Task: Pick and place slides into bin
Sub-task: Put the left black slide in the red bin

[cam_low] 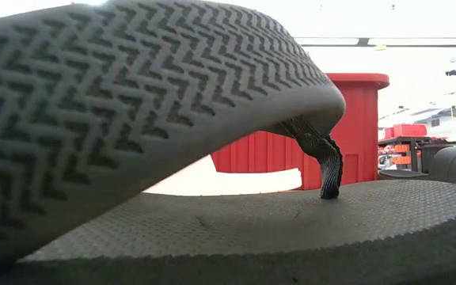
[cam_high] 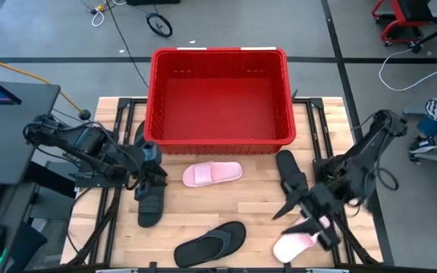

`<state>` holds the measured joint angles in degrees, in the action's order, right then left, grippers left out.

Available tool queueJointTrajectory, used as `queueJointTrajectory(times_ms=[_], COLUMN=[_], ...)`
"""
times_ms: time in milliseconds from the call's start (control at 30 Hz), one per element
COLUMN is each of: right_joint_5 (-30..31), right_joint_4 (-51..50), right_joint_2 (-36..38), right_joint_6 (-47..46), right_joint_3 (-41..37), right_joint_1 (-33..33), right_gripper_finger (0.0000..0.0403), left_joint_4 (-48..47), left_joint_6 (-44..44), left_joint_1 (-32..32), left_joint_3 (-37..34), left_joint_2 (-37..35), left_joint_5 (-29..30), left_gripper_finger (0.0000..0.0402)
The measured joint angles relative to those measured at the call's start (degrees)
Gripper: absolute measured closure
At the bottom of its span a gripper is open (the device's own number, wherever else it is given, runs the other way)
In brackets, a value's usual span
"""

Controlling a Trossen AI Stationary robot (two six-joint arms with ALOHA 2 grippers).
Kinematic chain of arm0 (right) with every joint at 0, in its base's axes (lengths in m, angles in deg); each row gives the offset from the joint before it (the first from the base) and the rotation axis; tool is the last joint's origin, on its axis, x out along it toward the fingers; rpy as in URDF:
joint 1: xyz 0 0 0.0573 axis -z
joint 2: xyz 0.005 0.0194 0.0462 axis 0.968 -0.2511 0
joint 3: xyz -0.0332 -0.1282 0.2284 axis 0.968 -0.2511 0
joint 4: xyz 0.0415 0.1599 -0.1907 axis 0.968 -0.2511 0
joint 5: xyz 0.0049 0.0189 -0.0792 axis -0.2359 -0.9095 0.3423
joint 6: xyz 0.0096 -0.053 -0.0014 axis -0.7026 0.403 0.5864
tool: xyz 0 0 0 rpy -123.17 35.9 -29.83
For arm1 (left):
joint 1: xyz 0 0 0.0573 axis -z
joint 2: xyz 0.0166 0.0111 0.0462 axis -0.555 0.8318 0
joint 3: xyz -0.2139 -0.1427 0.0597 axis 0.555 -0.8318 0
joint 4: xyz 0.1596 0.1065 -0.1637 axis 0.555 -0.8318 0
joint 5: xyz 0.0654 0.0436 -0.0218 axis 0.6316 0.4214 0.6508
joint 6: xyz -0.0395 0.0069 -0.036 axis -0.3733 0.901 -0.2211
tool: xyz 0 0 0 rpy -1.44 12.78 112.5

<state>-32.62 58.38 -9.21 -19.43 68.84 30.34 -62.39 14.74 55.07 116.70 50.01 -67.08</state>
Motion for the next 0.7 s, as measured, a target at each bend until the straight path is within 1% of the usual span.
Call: queueJointTrajectory(times_ms=[100, 200, 267, 333, 367, 433, 500, 567, 633, 700], right_joint_5=[0.01, 0.04, 0.22, 0.39, 0.44, 0.46, 0.31, -1.49, -4.23, -6.75], right_joint_4=[-0.2, -1.56, -4.16, -9.72, -13.19, -21.9, -30.5, -37.48, -41.86, -42.46], right_joint_2=[-5.1, -9.04, -10.91, -11.76, -12.07, -12.69, -13.59, -14.94, -16.63, -18.72], right_joint_6=[2.57, 1.31, 0.63, -0.5, -2.7, -10.07, -19.33, -27.4, -34.67, -40.19], right_joint_3=[4.68, 8.64, 11.35, 14.01, 15.24, 17.14, 17.29, 16.41, 15.09, 13.68], right_joint_1=[-0.02, 0.16, 1.07, 2.23, 3.01, 4.42, 5.72, 6.73, 7.32, 7.41], right_gripper_finger=[0.0227, 0.0227, 0.0227, 0.0227, 0.0227, 0.0227, 0.0227, 0.0227, 0.0227, 0.0227], left_joint_4=[-0.13, -0.36, -1.21, -3.75, -5.36, -8.83, -11.96, -13.8, -15.09, -16.65], left_joint_6=[-2.73, -3.81, -5.4, -8.51, -10.74, -15.25, -18.79, -20.42, -21.12, -22.32], left_joint_1=[1.17, 2.51, 3.24, 4.01, 4.51, 5.47, 6.69, 8.15, 9.76, 11.25], left_joint_3=[0.0, 0.0, 0.0, -0.02, -0.02, -0.02, -0.02, -0.02, -0.02, -0.02], left_joint_2=[0.0, 0.01, 0.56, 1.29, 1.82, 3.09, 4.86, 6.7, 8.72, 10.81], left_joint_5=[0.02, -0.67, -1.63, -2.25, -2.44, -2.52, -2.56, -2.65, -2.69, -2.81], left_gripper_finger=[0.0229, 0.0228, 0.0229, 0.023, 0.023, 0.023, 0.023, 0.023, 0.023, 0.023])
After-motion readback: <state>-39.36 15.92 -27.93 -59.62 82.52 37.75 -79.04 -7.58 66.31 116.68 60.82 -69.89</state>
